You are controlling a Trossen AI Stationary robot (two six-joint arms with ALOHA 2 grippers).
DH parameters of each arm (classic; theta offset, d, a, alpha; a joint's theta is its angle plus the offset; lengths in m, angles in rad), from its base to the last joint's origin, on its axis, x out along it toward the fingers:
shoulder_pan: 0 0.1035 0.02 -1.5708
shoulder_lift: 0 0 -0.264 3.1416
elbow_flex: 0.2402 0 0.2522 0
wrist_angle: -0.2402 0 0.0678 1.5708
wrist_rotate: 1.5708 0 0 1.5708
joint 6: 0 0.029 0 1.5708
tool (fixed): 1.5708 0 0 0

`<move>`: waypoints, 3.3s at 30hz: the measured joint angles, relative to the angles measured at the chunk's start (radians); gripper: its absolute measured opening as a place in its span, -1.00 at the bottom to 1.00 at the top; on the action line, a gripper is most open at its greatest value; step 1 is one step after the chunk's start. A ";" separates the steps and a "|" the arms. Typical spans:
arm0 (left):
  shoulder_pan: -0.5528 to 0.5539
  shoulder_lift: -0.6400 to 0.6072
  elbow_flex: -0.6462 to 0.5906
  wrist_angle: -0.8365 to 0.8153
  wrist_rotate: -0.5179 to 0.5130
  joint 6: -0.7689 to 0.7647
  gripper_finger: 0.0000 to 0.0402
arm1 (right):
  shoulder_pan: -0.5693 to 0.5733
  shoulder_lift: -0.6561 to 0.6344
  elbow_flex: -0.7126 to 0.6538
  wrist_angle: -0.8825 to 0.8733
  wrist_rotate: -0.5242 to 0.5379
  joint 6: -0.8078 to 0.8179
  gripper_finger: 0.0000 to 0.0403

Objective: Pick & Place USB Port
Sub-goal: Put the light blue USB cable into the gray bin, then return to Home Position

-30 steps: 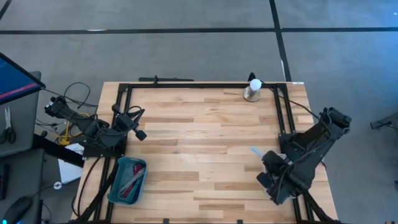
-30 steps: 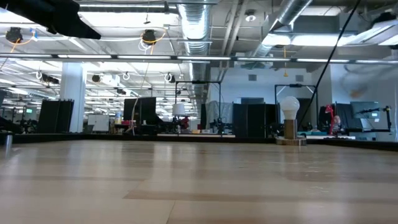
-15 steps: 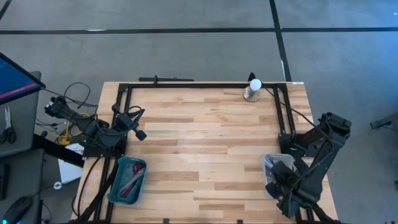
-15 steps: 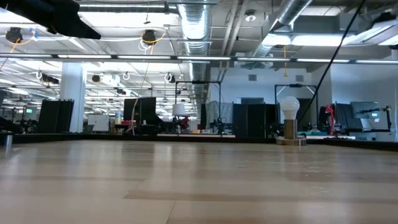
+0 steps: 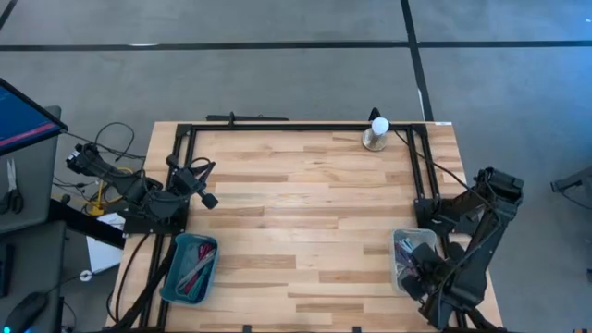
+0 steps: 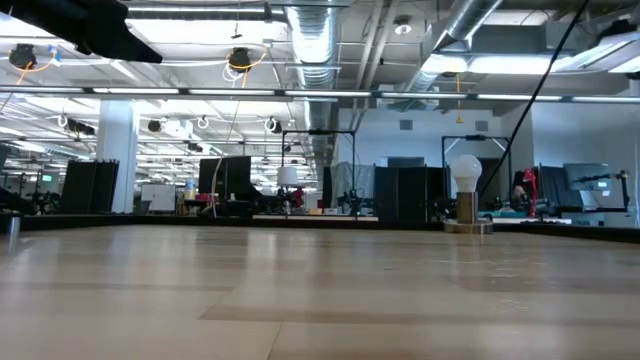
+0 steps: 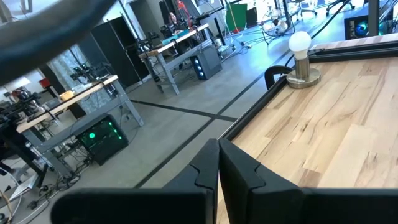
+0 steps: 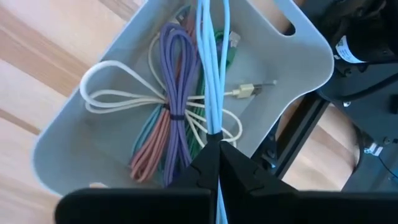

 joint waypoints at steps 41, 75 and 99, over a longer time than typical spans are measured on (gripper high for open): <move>0.000 0.000 0.000 0.000 0.000 0.000 -0.94 | -0.148 -0.002 0.075 -0.041 0.106 -0.239 -0.49; 0.000 0.000 0.000 0.001 0.000 0.021 -0.94 | -0.390 -0.214 0.278 -0.069 1.014 -1.157 -0.49; 0.000 0.000 0.000 0.329 0.630 0.332 -0.94 | -0.382 -0.523 -0.066 0.083 1.093 -1.147 -0.75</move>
